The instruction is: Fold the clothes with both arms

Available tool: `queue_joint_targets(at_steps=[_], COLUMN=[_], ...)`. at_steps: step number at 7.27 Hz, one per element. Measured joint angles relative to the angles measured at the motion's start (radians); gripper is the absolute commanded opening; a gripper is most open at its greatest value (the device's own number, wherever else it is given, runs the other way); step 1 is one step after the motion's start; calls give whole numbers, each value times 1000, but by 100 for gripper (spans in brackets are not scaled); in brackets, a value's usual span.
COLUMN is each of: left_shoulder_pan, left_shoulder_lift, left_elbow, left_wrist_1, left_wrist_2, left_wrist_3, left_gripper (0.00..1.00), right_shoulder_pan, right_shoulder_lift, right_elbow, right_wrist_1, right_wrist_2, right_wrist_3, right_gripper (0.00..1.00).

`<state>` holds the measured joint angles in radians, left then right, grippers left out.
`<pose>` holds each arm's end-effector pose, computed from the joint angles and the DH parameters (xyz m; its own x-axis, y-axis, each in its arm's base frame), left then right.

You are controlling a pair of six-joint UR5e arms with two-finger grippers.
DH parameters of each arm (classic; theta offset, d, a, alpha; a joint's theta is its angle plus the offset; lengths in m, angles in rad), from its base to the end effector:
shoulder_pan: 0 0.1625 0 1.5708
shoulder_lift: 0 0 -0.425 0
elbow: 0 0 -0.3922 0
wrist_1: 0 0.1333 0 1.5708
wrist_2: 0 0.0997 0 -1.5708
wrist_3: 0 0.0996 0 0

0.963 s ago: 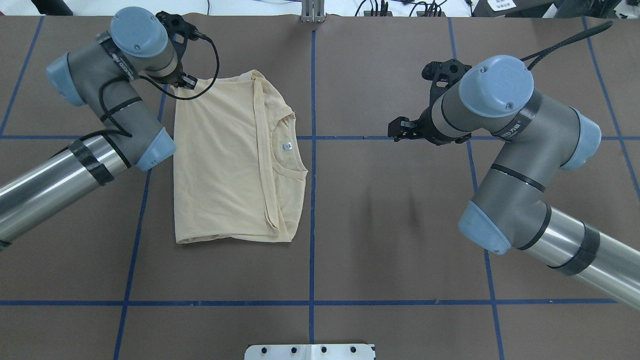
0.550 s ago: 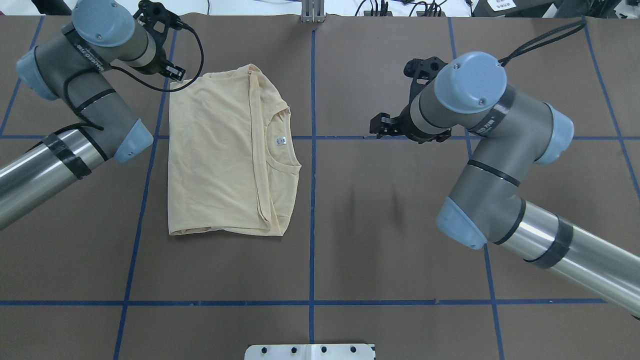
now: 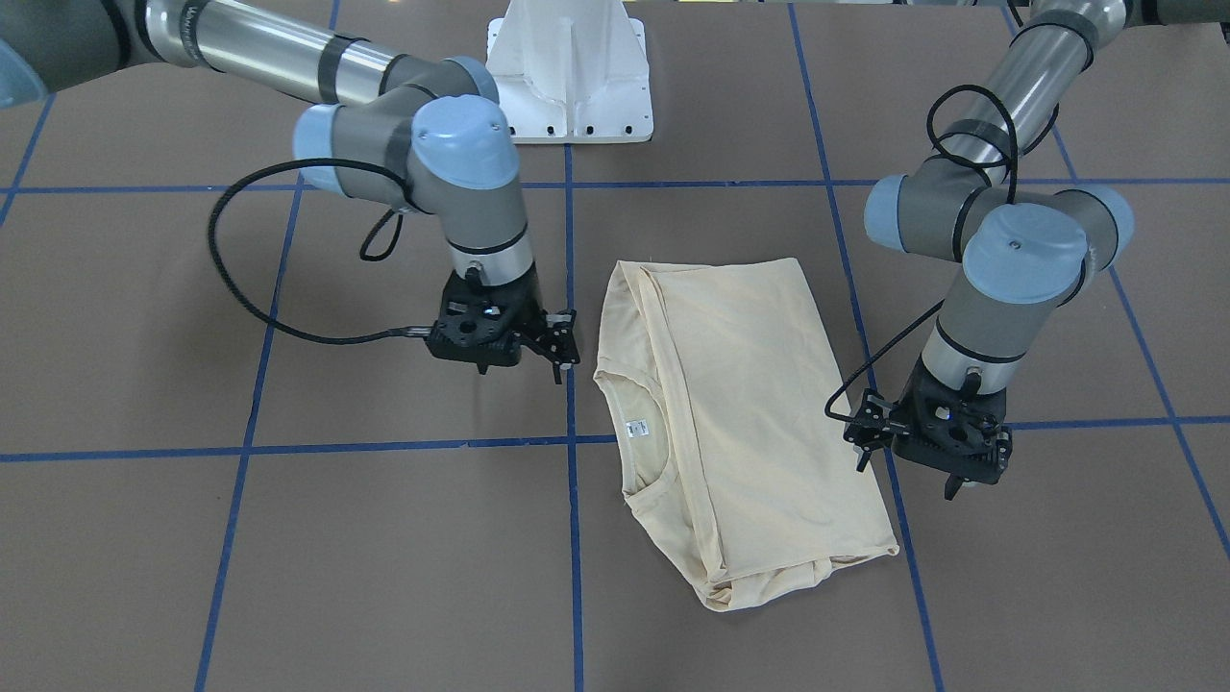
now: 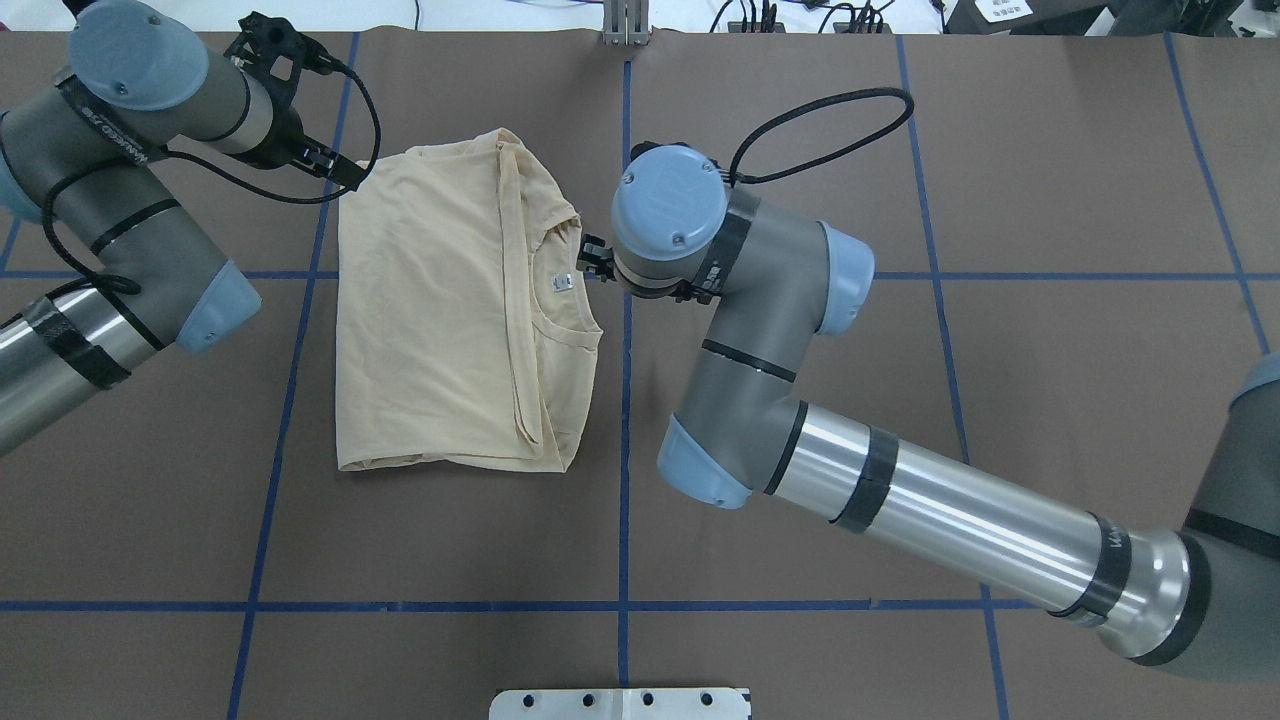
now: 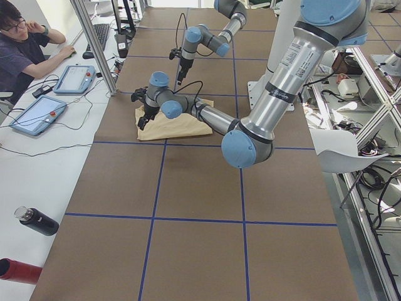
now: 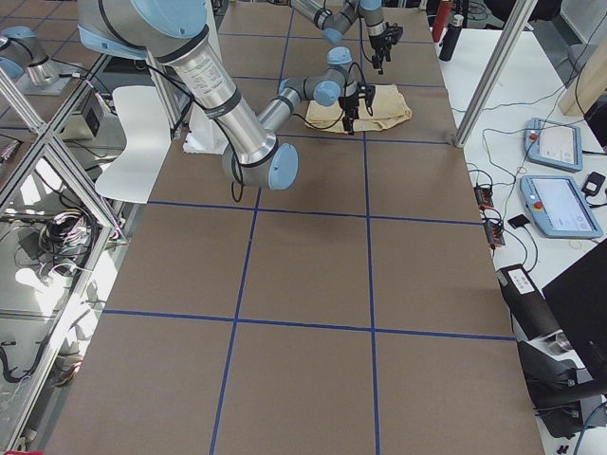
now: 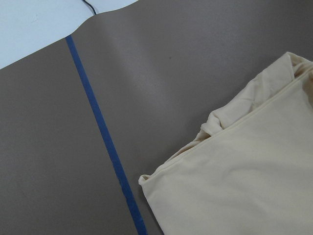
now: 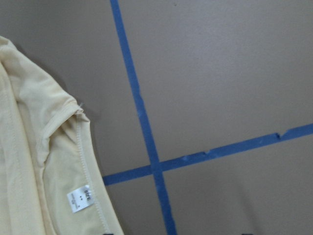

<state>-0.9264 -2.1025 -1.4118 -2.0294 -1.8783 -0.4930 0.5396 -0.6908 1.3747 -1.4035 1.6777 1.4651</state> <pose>0.3489 -0.6360 0.3763 0.7445 0.4069 -0.5293 -0.0596 0.8302 0.5543 -0.5991 -0.5018 0.1758 0.6089 0.2424 0.7553 -0.3799 0.9250 0.0094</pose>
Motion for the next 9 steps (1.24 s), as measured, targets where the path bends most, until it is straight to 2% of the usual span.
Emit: queue_joint_targets(at_steps=[2,5,7,8,9], left_shoulder_pan=[0,1,1,1,1], left_shoulder_lift=[11,19,20,21,21], left_elbow=[-10,-13,-13,-13,-13], left_wrist_1=[-3,-5,-5,-5,-5], left_wrist_2=[-1,-1,-1,-1,-1], left_wrist_3=[-3,-4,-4,-4,-4], left_gripper=[100,100,100,100,100], right_shoulder_pan=[-45,-76,-85,-90,-92], right_shoulder_lift=[48,97,101,101,102], right_elbow=[-65,-155,-173,-179,-182], right_wrist_1=[14,38,47,48,49], right_wrist_2=[-36,-64,-73,-78,-82], right_wrist_3=[14,15,15,15,15], right_gripper=[52,52,50,41,17])
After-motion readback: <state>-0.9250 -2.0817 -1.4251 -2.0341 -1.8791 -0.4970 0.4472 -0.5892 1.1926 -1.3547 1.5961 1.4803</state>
